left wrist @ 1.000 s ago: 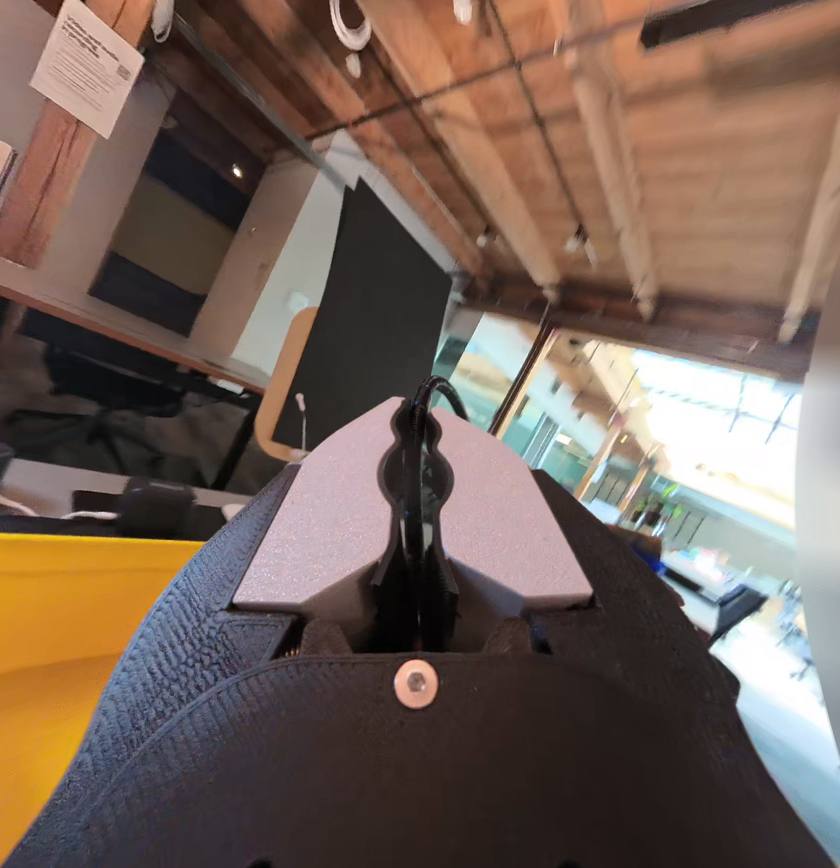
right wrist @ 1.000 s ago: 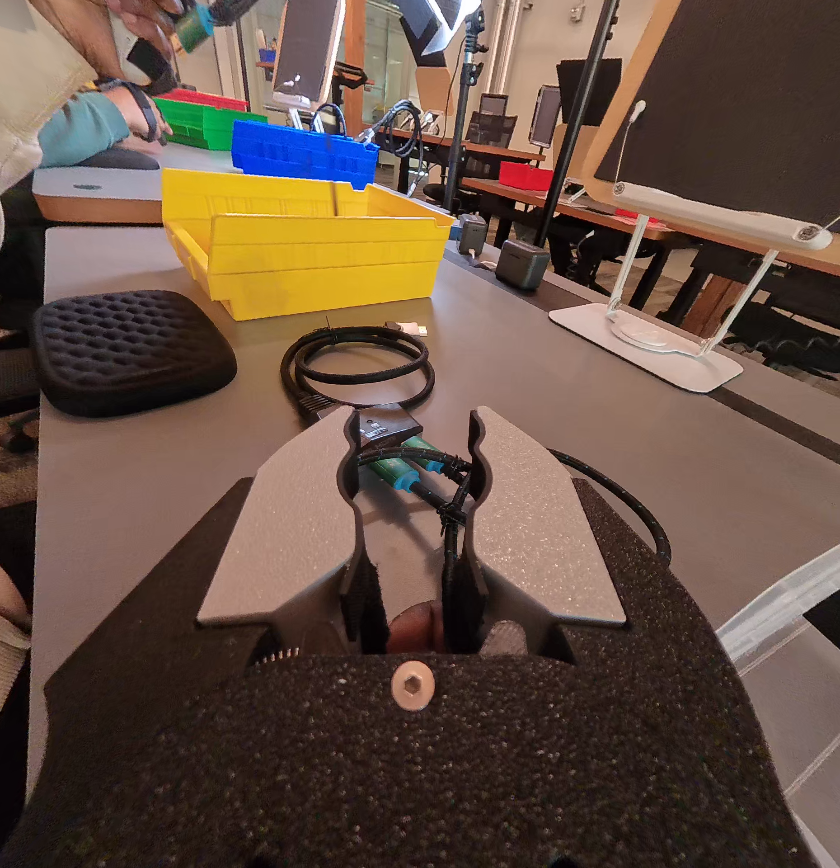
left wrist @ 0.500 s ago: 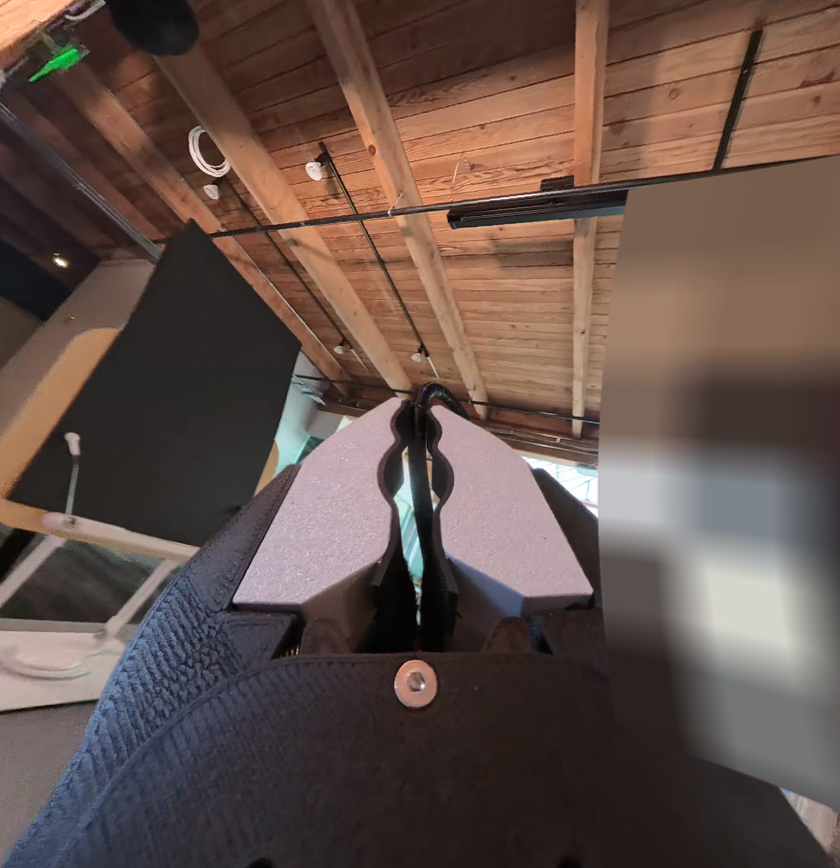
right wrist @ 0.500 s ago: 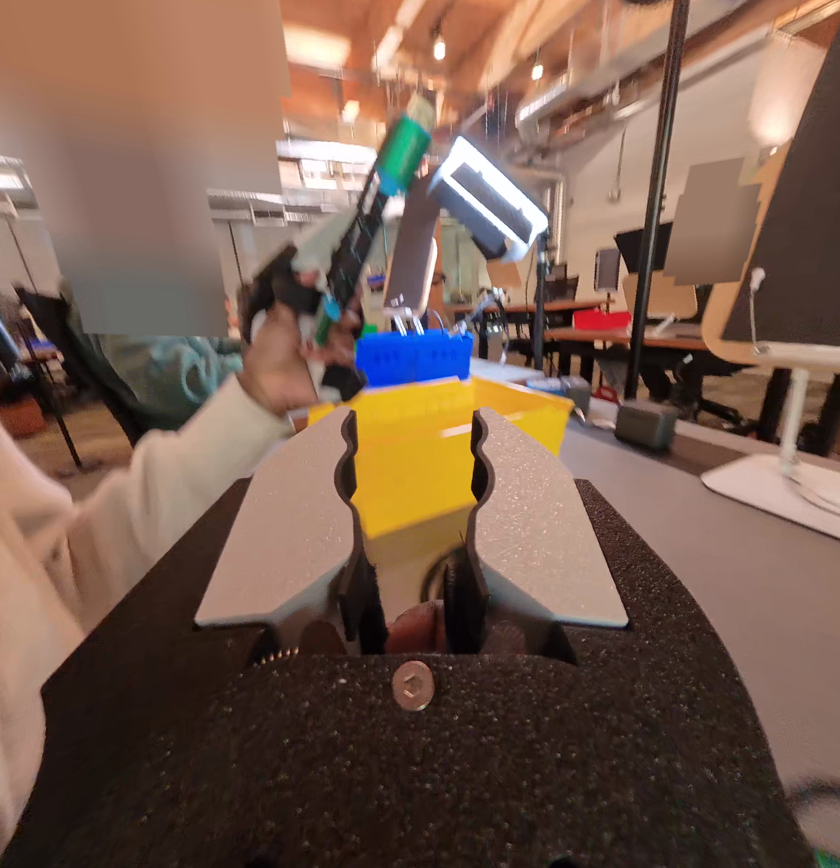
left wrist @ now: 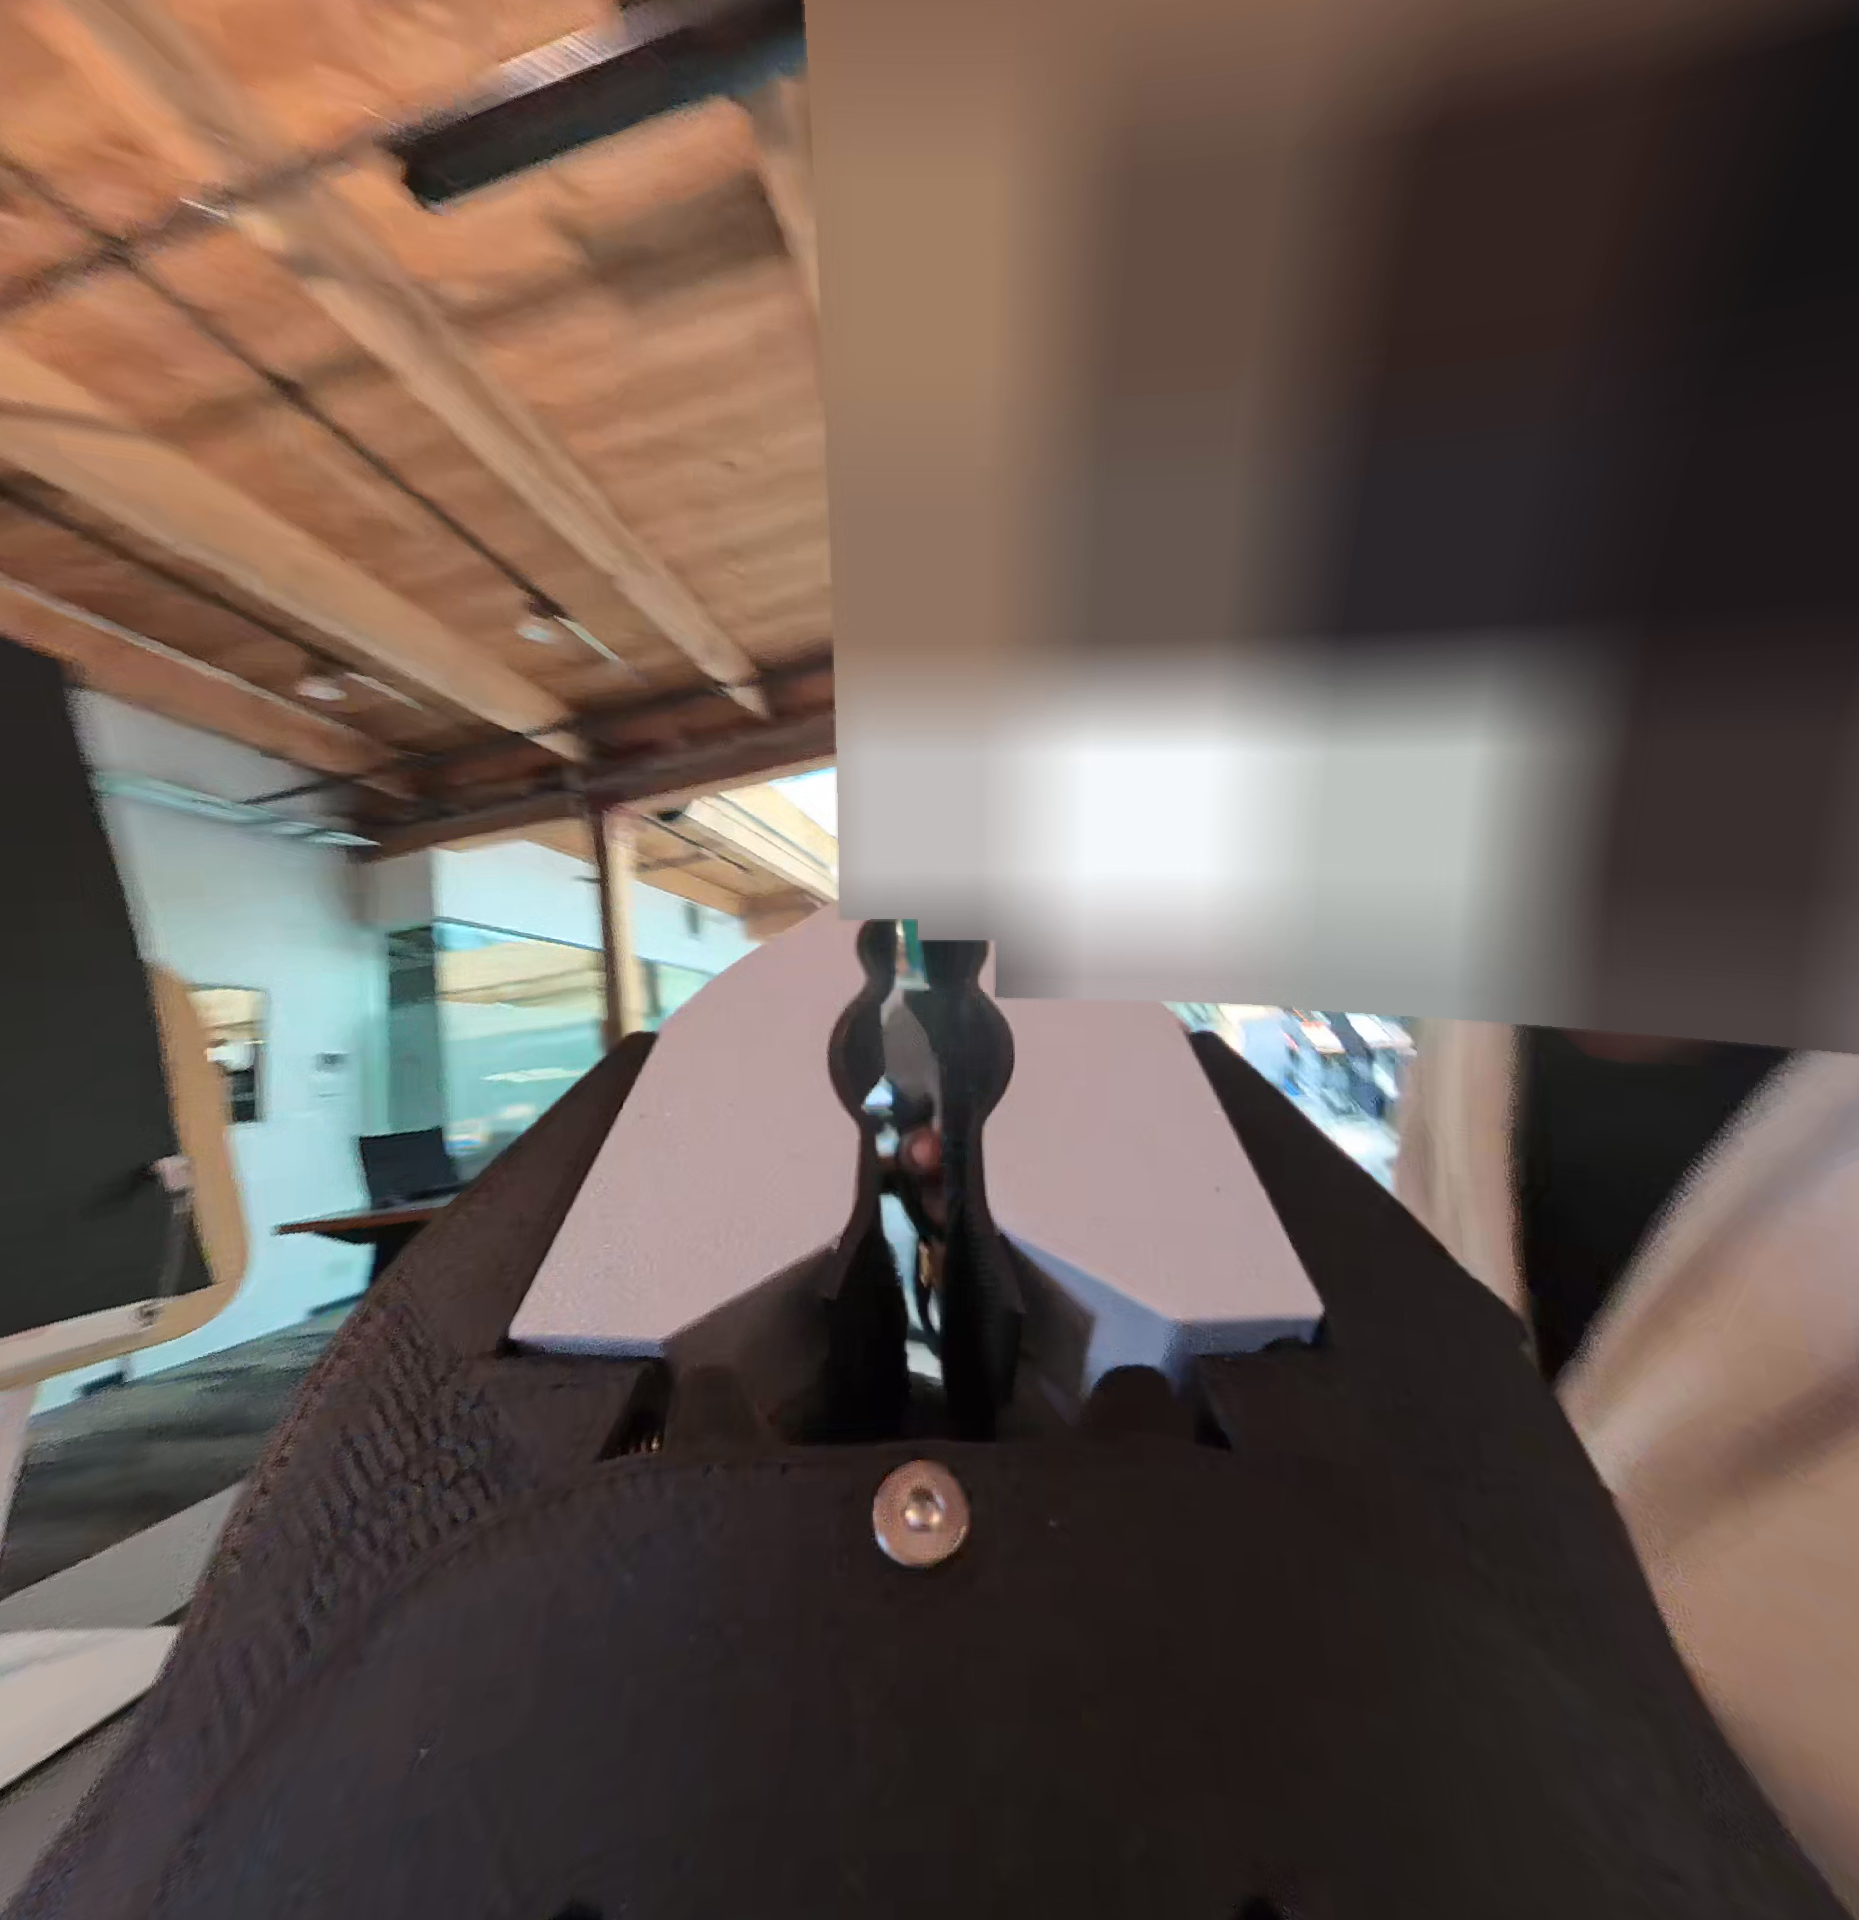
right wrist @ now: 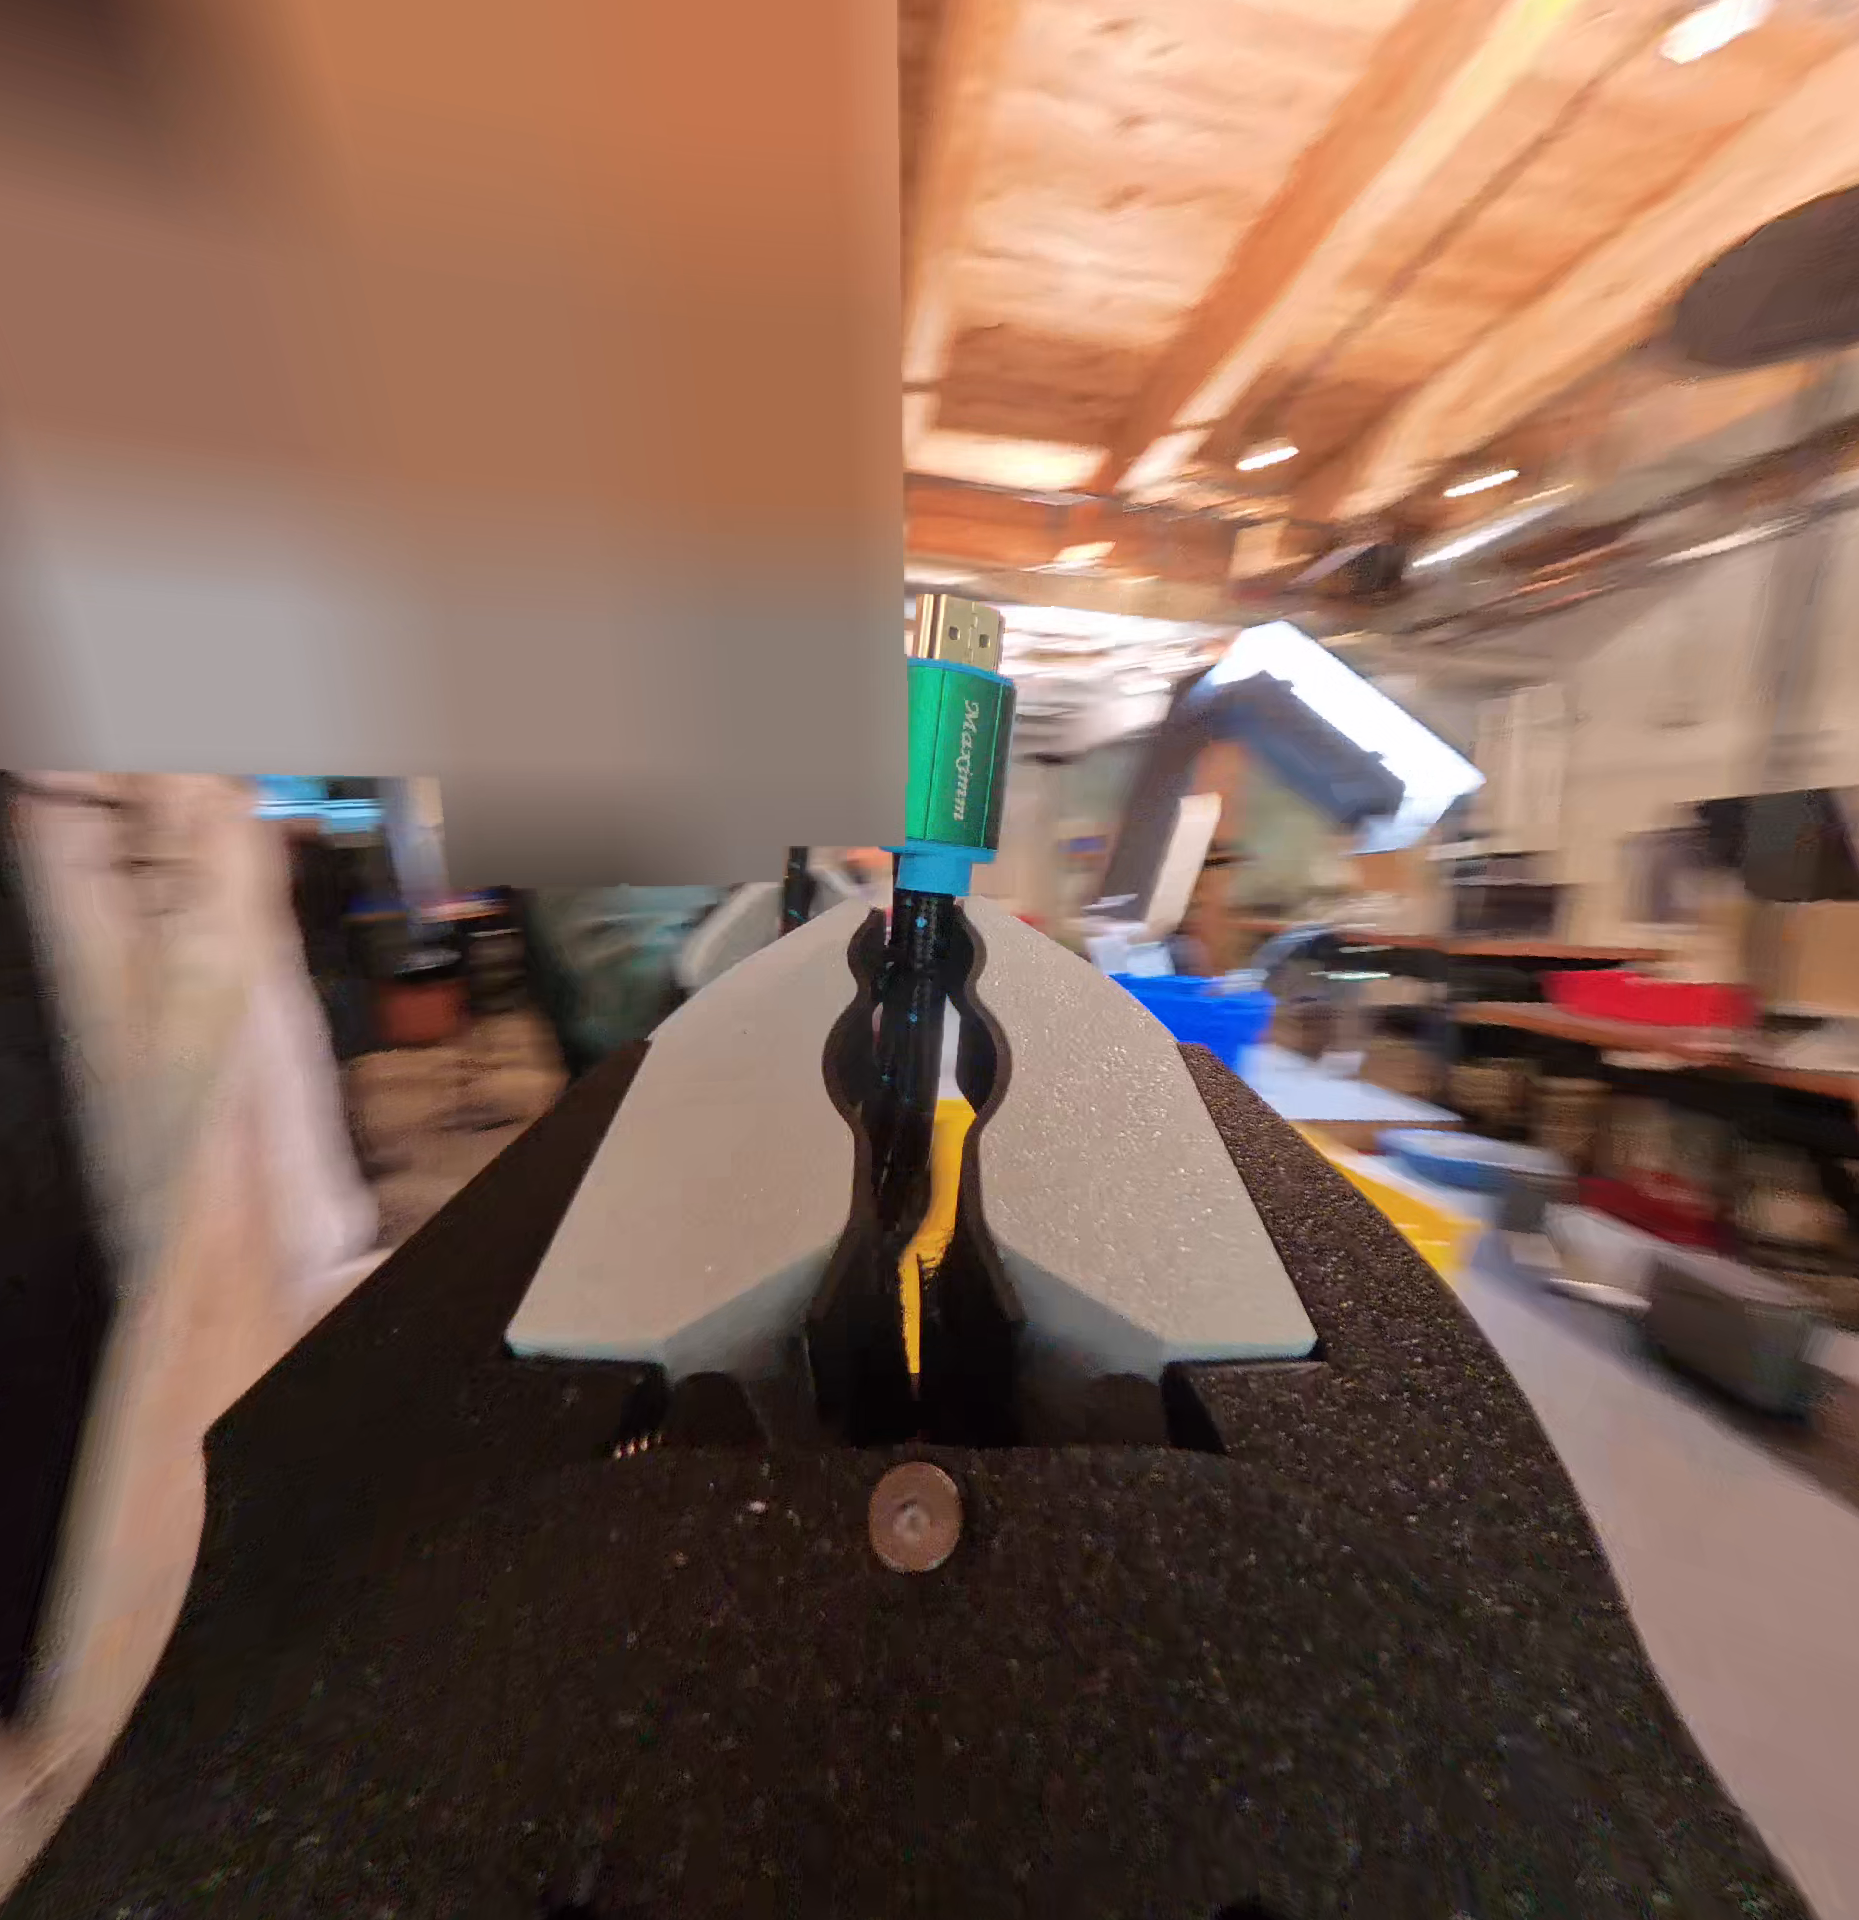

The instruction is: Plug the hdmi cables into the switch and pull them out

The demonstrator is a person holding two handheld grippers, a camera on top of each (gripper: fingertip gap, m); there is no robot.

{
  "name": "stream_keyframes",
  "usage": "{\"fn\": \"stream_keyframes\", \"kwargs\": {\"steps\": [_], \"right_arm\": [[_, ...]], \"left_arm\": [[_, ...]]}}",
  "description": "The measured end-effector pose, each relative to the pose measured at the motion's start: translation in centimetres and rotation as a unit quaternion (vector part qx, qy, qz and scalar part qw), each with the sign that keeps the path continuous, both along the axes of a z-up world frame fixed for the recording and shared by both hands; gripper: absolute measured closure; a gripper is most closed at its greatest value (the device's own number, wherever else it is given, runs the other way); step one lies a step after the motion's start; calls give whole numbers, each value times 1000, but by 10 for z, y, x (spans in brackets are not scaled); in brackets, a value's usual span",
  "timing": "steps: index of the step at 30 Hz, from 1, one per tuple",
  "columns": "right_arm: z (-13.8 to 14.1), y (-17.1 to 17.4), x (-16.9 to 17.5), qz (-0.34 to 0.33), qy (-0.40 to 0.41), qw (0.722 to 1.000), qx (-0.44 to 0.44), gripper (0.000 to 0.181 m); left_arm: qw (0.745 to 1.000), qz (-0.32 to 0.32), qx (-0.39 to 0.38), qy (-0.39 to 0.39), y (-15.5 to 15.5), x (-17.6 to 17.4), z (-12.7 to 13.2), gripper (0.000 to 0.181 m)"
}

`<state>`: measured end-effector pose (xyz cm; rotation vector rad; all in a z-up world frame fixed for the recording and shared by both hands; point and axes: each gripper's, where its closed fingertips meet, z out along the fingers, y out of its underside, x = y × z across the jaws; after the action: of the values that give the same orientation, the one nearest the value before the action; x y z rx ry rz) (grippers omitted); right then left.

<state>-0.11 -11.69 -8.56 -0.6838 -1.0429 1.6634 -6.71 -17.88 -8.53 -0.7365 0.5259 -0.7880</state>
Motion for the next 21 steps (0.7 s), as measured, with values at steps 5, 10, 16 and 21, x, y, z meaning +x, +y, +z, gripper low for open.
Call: {"fn": "stream_keyframes", "kwargs": {"steps": [5, 10, 16, 21], "right_arm": [[-53, -22, 44, 344, -242, 907, -9, 170], [-72, -22, 50, 464, -339, 817, -56, 170], [-86, -20, 48, 469, -397, 787, -49, 170], [-103, -1, 25, 340, -429, 837, -10, 166]], "left_arm": [[990, 7, -121, 79, 25, -18, -10, 154], [945, 38, -199, 256, 67, 63, -45, 144], [949, -58, -201, 238, 62, 104, -54, 164], [948, 2, -287, 140, 84, 84, -61, 173]]}}
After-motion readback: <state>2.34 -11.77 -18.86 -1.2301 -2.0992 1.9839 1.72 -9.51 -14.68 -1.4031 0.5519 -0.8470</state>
